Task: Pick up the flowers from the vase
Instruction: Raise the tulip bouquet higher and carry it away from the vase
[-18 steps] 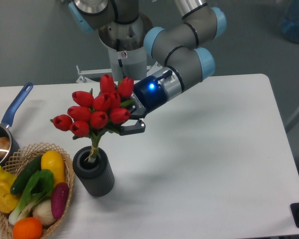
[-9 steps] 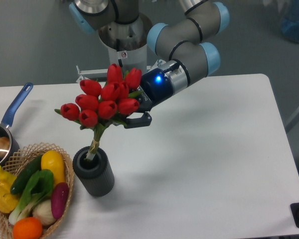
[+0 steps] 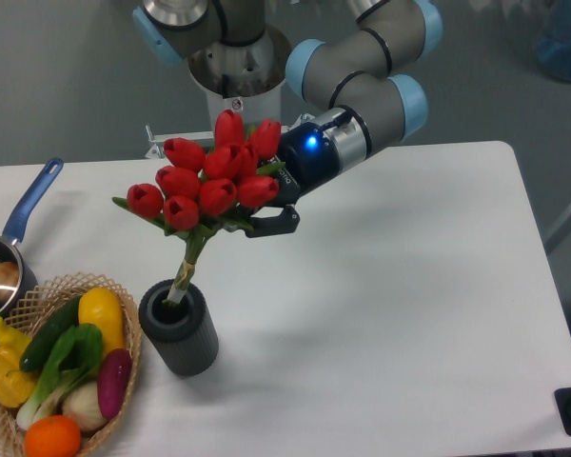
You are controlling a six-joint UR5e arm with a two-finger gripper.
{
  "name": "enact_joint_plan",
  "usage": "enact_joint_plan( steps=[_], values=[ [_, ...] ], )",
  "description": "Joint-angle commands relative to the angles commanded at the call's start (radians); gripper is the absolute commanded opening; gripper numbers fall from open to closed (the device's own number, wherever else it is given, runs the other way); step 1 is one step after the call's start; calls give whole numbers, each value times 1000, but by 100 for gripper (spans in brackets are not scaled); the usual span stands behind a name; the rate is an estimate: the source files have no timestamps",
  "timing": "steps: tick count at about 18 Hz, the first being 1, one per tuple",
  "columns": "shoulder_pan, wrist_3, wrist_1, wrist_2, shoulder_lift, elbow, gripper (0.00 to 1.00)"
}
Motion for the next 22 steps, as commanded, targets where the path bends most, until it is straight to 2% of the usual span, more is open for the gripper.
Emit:
enact_joint_plan(
  steps=[12,22],
  values=[
    [81,-75,2,3,-8,55,36],
    [87,-71,2,5,-12,64,36]
  ],
)
